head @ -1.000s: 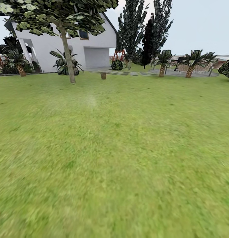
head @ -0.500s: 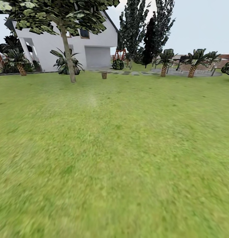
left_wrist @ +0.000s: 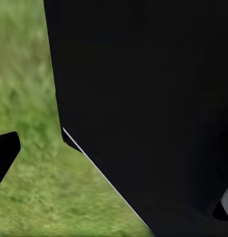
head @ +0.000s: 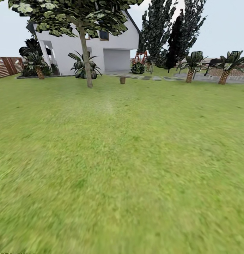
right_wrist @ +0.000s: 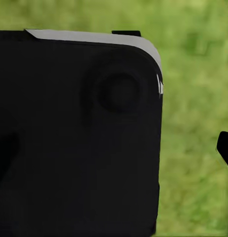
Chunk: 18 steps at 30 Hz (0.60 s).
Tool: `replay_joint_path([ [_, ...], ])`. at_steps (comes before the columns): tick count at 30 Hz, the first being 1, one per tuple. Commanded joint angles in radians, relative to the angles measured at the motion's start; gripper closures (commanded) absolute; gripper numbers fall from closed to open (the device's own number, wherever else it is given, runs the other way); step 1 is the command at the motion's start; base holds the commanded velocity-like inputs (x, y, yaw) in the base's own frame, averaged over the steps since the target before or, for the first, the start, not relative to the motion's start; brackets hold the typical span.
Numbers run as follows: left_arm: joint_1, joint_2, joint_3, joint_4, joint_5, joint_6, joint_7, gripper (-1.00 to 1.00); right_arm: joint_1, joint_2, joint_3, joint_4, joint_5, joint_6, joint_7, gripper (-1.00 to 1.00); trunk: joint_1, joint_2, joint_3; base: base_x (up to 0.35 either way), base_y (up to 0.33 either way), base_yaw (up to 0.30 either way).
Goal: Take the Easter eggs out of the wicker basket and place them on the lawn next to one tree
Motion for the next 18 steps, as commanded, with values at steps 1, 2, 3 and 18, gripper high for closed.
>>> replay_joint_path([
  [1, 0.000, 0.000, 0.001, 0.000, 0.000, 0.000, 0.000, -1.00, 0.000, 0.000, 0.000, 0.001, 0.000, -0.003, 0.000, -1.00, 0.000, 0.000, -0.001, 0.237, 0.000, 0.295],
  [2, 0.000, 0.000, 0.000, 0.000, 0.000, 0.000, 0.000, -1.00, 0.000, 0.000, 0.000, 0.001, 0.000, -0.003, 0.000, -1.00, 0.000, 0.000, -0.001, 0.236, 0.000, 0.295],
  [3, 0.000, 0.000, 0.000, 0.000, 0.000, 0.000, 0.000, -1.00, 0.000, 0.000, 0.000, 0.000, -0.001, -0.003, 0.000, -1.00, 0.000, 0.000, -0.001, 0.231, 0.000, 0.295],
  [18, 0.000, 0.000, 0.001, 0.000, 0.002, -0.001, 0.000, -1.00, 0.000, -0.013, -0.001, -0.002, -0.001, -0.004, -0.009, -1.00, 0.000, 0.000, -0.001, 0.213, 0.000, 0.041],
])
